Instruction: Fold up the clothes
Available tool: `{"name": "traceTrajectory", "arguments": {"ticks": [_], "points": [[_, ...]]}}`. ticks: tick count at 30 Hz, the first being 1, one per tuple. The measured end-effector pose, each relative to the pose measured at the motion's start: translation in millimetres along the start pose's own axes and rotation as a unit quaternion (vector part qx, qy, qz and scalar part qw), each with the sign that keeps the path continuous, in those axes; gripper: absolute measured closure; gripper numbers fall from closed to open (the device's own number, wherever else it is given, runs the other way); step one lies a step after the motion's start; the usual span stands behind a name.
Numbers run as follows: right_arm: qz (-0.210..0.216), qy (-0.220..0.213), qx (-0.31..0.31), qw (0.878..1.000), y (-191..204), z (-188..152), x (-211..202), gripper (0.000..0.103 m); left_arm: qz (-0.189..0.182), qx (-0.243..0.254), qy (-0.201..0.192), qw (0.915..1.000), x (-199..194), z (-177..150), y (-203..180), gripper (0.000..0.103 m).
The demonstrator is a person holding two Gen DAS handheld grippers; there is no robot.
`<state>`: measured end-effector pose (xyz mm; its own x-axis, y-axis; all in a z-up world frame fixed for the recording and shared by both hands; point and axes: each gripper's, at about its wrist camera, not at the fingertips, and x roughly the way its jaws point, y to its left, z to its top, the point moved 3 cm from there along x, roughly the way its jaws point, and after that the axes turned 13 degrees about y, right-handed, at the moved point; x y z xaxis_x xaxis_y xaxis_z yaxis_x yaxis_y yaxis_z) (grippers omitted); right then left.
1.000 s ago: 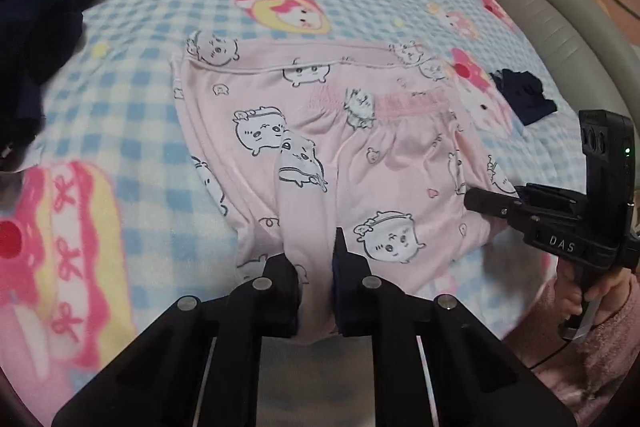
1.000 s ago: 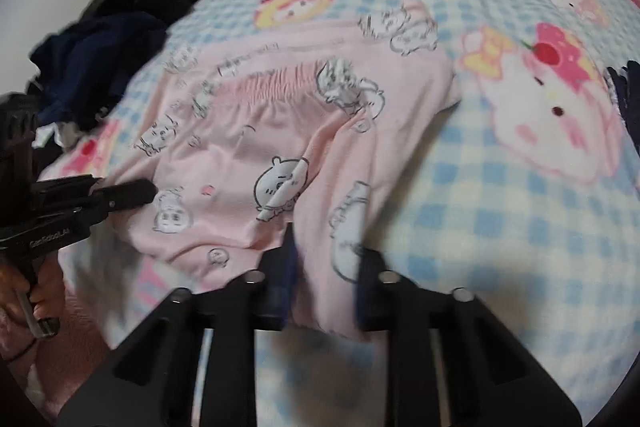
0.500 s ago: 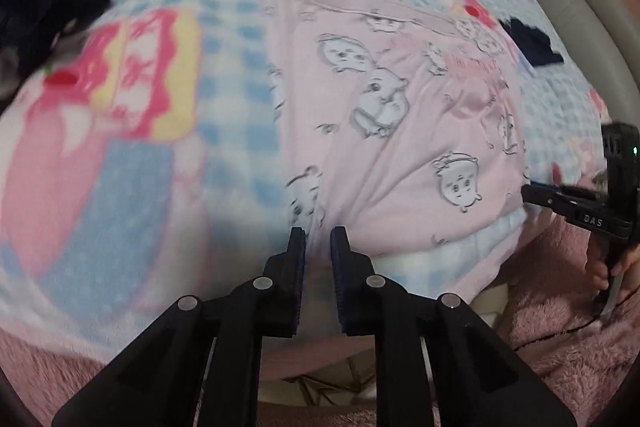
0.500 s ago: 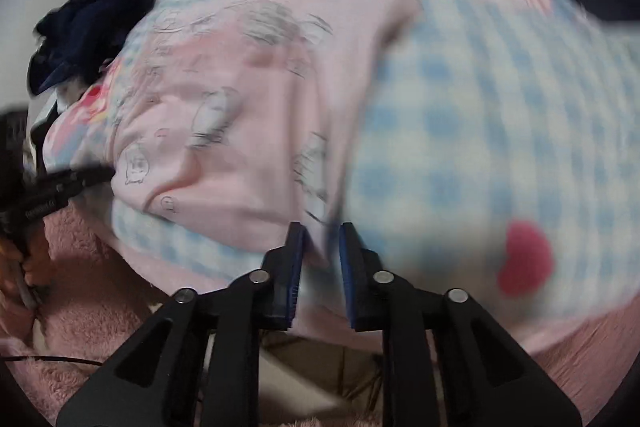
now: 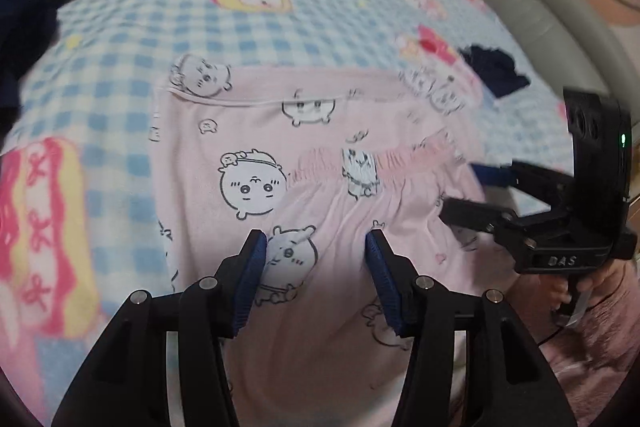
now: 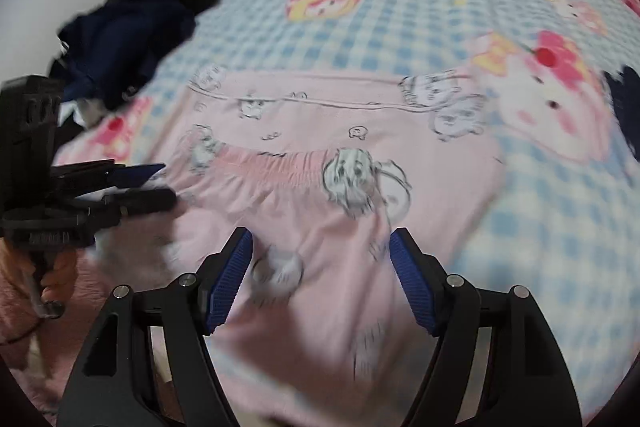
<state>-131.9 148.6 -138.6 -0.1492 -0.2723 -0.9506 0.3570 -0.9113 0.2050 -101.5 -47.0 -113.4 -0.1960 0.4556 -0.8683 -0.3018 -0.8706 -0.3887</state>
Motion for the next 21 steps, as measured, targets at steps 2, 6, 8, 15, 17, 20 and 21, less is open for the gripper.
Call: {"name": "traceTrajectory", "arguments": {"ticks": [2,6,8,15,17,20,21], "points": [[0.009,0.000,-0.008,1.000,-1,4,15,0.035,0.008,0.006,0.001,1.0000,1,-1,-3,0.060],[0.017,-0.009,-0.007,1.000,-4,2,6,0.065,0.023,0.017,0.002,0.9996,4,-2,-10,0.087],[0.009,-0.021,-0.015,1.000,-2,1,-12,0.085,0.031,0.023,0.003,0.9992,6,-2,-13,0.090],[-0.004,-0.049,-0.047,0.998,14,20,-36,0.092,0.028,0.046,-0.025,0.9982,-10,41,-31,0.092],[-0.010,-0.062,-0.047,0.997,13,36,-43,0.093,0.048,0.056,-0.040,0.9965,-19,62,-31,0.092],[-0.017,-0.098,-0.037,0.994,6,66,-52,0.090,0.066,0.030,-0.034,0.9968,-11,84,-8,0.091],[-0.019,-0.095,-0.030,0.995,1,77,-47,0.089,0.072,0.019,-0.031,0.9967,-7,91,0,0.088]]}}
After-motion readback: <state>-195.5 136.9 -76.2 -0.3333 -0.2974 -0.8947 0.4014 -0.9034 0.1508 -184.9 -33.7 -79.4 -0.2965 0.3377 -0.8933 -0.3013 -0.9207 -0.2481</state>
